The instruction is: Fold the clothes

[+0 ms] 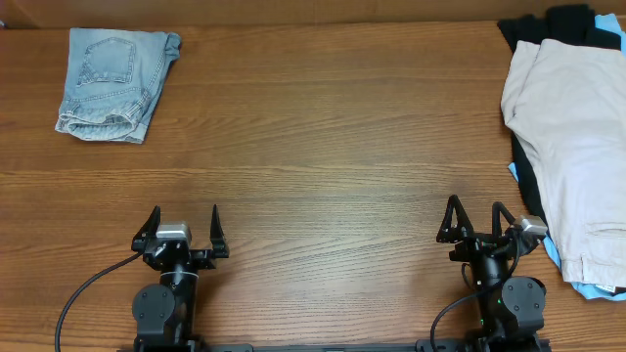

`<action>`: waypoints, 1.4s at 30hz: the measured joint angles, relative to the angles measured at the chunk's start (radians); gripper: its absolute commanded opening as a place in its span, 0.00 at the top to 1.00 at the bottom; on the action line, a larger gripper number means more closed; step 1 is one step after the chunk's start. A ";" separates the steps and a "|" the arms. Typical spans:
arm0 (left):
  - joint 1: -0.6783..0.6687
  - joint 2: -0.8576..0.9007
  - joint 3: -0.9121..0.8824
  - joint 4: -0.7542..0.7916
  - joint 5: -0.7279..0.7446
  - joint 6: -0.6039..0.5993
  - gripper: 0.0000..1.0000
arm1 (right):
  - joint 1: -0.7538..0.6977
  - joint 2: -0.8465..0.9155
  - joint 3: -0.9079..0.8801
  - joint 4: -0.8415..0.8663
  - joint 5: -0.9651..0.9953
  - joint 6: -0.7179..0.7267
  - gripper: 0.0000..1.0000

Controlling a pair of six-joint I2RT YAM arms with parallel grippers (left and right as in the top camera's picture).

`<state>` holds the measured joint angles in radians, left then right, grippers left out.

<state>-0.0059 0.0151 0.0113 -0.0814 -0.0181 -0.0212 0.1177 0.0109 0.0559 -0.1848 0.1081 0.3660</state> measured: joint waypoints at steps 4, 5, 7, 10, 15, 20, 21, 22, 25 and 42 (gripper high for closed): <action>0.000 0.000 0.000 0.000 0.000 0.000 0.00 | 0.000 0.000 0.000 0.000 0.000 0.000 0.00; 0.000 0.000 0.000 0.000 0.000 0.000 0.00 | 0.000 0.000 0.000 0.000 0.000 0.000 0.00; 0.000 0.000 0.000 0.000 0.000 0.000 0.00 | 0.000 0.000 0.000 0.000 0.000 0.000 0.00; 0.000 0.000 0.000 0.000 0.000 0.000 0.00 | 0.000 0.000 0.000 0.000 0.000 0.000 0.00; 0.000 0.000 0.000 0.000 0.000 0.000 0.00 | 0.000 0.000 0.000 0.000 0.000 0.000 0.00; 0.000 0.000 0.000 0.000 0.002 0.000 0.00 | 0.000 0.000 0.000 0.002 0.000 0.000 0.00; 0.000 0.000 0.000 0.001 0.008 0.000 0.00 | 0.000 0.000 0.000 0.004 0.000 0.000 0.00; 0.000 0.000 0.000 0.001 0.014 0.000 0.00 | 0.000 0.000 0.000 0.011 0.000 0.000 0.00; 0.000 0.000 0.000 0.013 0.052 0.000 0.00 | 0.000 0.000 0.000 0.045 0.000 0.000 0.00; 0.000 0.000 0.143 0.087 0.174 -0.002 0.00 | 0.000 0.000 0.239 -0.027 -0.043 -0.195 0.00</action>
<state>-0.0059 0.0151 0.1539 0.0059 0.1555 -0.0231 0.1177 0.0113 0.2951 -0.2115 0.0647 0.1715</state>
